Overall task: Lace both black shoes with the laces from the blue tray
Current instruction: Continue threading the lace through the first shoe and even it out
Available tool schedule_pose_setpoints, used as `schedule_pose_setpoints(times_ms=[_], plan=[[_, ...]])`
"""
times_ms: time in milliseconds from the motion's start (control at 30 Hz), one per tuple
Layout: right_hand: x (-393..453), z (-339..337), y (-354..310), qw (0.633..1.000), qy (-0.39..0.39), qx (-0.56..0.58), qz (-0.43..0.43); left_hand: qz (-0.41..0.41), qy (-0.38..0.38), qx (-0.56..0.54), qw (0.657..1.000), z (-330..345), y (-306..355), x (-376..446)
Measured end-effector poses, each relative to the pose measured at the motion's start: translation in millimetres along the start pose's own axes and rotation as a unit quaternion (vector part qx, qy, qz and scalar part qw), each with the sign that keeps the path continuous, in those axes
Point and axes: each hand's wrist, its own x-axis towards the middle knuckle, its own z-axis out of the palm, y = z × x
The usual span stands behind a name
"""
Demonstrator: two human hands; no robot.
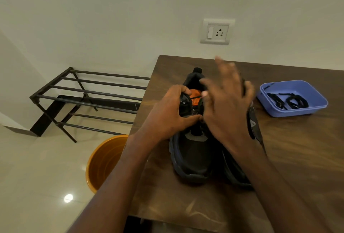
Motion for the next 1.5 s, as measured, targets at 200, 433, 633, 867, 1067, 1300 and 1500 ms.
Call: schedule_pose_setpoints(times_ms=[200,433,633,867,1067,1300,1500], plan=[[-4,11,-6,0.995,-0.013,0.075,0.058,0.007,-0.003,0.003,1.000,1,-1,0],[-8,-7,6,0.970,0.170,0.088,0.149,0.004,-0.007,0.023,1.000,0,0,2],[0,-26,28,0.959,0.150,0.120,0.208,-0.016,0.020,0.041,0.999,-6,-2,1],[-10,-32,37,0.983,-0.020,0.138,0.117,0.054,0.007,0.131,0.990,1,1,1],[-13,-34,35,0.992,-0.072,0.102,-0.012,0.055,0.063,0.193,0.978,6,6,7],[-17,-13,26,0.962,-0.257,0.061,-0.065,0.063,0.130,0.077,0.987,27,12,8],[-15,-12,22,0.964,-0.260,0.024,-0.039,-0.065,0.177,-0.119,0.975,25,23,4]])
